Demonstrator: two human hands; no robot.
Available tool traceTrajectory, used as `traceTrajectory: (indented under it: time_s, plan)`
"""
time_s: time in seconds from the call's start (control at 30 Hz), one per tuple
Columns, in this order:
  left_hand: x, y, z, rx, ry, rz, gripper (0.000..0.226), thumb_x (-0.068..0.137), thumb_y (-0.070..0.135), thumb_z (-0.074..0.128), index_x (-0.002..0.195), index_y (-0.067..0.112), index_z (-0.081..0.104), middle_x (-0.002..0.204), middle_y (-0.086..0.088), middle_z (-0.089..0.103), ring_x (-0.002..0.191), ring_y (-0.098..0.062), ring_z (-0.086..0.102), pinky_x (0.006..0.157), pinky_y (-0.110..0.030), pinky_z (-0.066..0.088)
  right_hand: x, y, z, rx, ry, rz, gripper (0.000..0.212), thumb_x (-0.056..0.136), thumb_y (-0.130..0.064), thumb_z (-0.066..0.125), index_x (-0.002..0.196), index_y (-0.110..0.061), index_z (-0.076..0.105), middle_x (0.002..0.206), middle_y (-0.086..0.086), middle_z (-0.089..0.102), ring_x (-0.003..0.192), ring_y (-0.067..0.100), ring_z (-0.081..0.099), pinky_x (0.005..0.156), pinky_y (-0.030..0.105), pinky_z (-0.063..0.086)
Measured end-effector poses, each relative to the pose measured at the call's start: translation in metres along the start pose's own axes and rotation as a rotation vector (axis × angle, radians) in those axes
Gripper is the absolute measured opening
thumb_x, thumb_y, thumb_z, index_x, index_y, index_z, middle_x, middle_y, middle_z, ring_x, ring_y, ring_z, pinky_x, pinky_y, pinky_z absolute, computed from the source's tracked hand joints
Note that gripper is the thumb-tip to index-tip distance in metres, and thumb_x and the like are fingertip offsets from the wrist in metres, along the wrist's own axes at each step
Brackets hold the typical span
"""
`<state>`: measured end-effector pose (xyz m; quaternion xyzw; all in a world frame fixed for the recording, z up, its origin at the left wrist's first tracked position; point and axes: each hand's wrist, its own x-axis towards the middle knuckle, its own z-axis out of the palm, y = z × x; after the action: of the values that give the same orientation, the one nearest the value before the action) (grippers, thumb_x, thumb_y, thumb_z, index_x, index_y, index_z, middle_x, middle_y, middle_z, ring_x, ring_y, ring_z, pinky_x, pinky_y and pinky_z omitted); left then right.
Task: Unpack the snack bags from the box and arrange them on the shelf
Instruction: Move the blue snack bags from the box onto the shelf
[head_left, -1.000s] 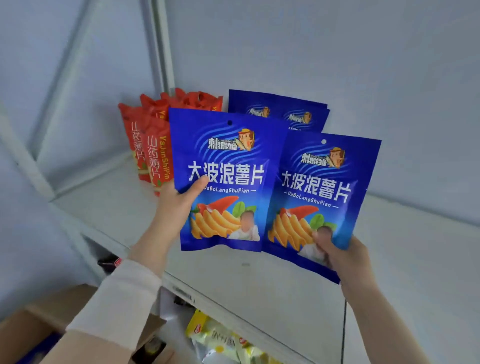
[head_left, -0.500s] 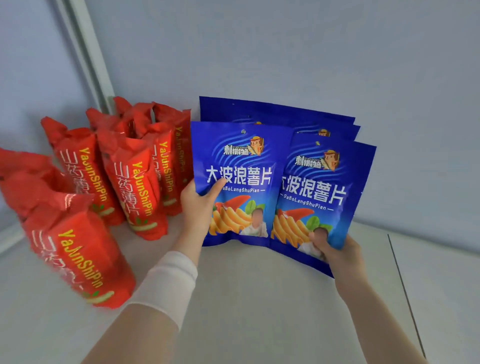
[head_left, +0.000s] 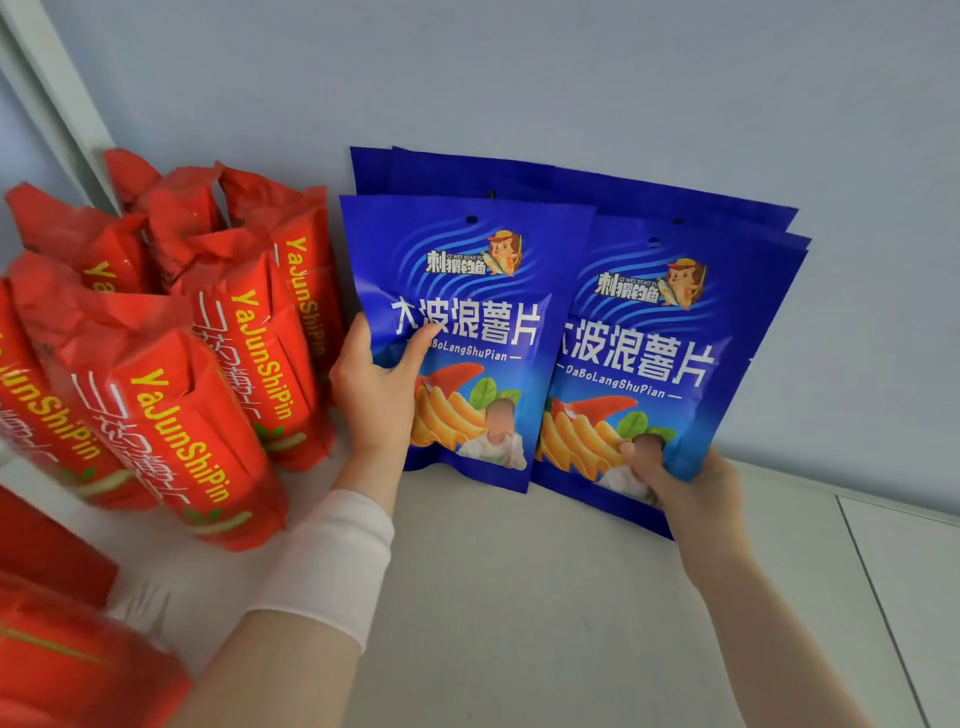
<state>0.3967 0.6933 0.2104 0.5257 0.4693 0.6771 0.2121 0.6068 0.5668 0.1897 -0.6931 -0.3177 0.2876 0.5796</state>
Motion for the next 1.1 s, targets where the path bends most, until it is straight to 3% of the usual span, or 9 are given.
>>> traceTrajectory:
  time_s: [0.07,0.17,0.27,0.43,0.57,0.67,0.8,0.97,1.1]
  plan:
    - [-0.004,-0.003,-0.001,-0.004,0.015,0.011,0.049,0.068,0.038,0.075,0.094,-0.001,0.062,0.095,0.005,0.063,0.081,0.004,0.058,0.074,-0.004,0.043,-0.003,-0.001,0.002,-0.026,0.022,-0.055,0.011,0.085,-0.015,0.065,0.083,-0.020,0.056,0.068,-0.012,0.062,0.062,0.002,0.057,0.056,0.018,0.044]
    - [-0.008,-0.005,-0.003,0.020,0.033,0.026,0.055,0.069,0.044,0.069,0.094,-0.004,0.059,0.096,0.000,0.065,0.083,-0.001,0.056,0.073,0.002,0.039,-0.005,-0.003,0.004,-0.029,0.080,-0.111,0.036,0.080,-0.015,0.072,0.102,-0.021,0.044,0.085,-0.016,0.055,0.074,0.000,0.055,0.058,0.015,0.042]
    - [-0.012,-0.005,-0.004,0.076,0.058,0.015,0.062,0.070,0.041,0.073,0.112,-0.002,0.056,0.110,-0.008,0.066,0.097,-0.009,0.056,0.076,0.006,0.034,-0.012,-0.004,0.008,-0.022,0.117,-0.144,0.051,0.078,-0.013,0.074,0.118,-0.017,0.042,0.093,-0.014,0.055,0.084,0.007,0.056,0.060,0.008,0.043]
    - [-0.016,-0.006,-0.001,0.050,0.091,0.019,0.070,0.082,0.025,0.069,0.140,0.014,0.033,0.118,-0.010,0.061,0.103,-0.014,0.060,0.079,0.003,0.035,-0.020,0.000,0.012,-0.039,0.165,-0.184,0.083,0.082,-0.014,0.070,0.146,-0.029,0.019,0.126,-0.005,0.051,0.110,0.012,0.053,0.081,0.027,0.043]
    - [-0.016,-0.007,-0.001,0.131,0.123,0.112,0.053,0.087,0.026,0.062,0.135,0.014,0.043,0.120,-0.015,0.057,0.108,-0.022,0.054,0.085,-0.001,0.035,-0.020,-0.001,0.016,-0.086,0.195,-0.269,0.087,0.085,-0.010,0.065,0.149,-0.029,0.008,0.141,-0.003,0.040,0.127,0.014,0.042,0.095,0.033,0.043]
    - [-0.018,-0.008,0.000,0.187,0.115,0.172,0.041,0.088,0.020,0.059,0.125,0.002,0.055,0.113,-0.019,0.057,0.108,-0.014,0.047,0.089,0.004,0.029,-0.017,-0.004,0.015,-0.134,0.173,-0.303,0.086,0.086,-0.010,0.063,0.149,-0.027,0.006,0.133,-0.004,0.041,0.121,0.011,0.041,0.095,0.031,0.040]
    - [-0.021,-0.007,0.001,0.183,0.096,0.189,0.037,0.089,0.018,0.059,0.123,0.003,0.057,0.110,-0.020,0.056,0.106,-0.012,0.048,0.088,0.005,0.030,-0.016,-0.005,0.009,-0.184,0.141,-0.270,0.090,0.085,-0.016,0.066,0.149,-0.026,0.004,0.116,-0.006,0.036,0.105,0.003,0.037,0.086,0.026,0.036]
    - [-0.022,-0.005,0.001,0.185,0.099,0.195,0.039,0.091,0.027,0.057,0.123,0.005,0.058,0.107,-0.021,0.055,0.103,-0.012,0.048,0.083,0.006,0.031,-0.014,-0.002,0.008,-0.202,0.121,-0.248,0.091,0.085,-0.017,0.067,0.149,-0.026,0.003,0.129,-0.001,0.044,0.119,0.013,0.043,0.093,0.033,0.042]
    - [-0.019,-0.007,0.000,0.197,0.100,0.197,0.037,0.090,0.023,0.058,0.123,0.006,0.058,0.106,-0.022,0.055,0.100,-0.013,0.049,0.084,0.006,0.030,-0.005,-0.001,0.007,-0.236,0.107,-0.244,0.092,0.085,-0.015,0.066,0.149,-0.030,0.002,0.134,0.000,0.045,0.121,0.017,0.045,0.090,0.033,0.043]
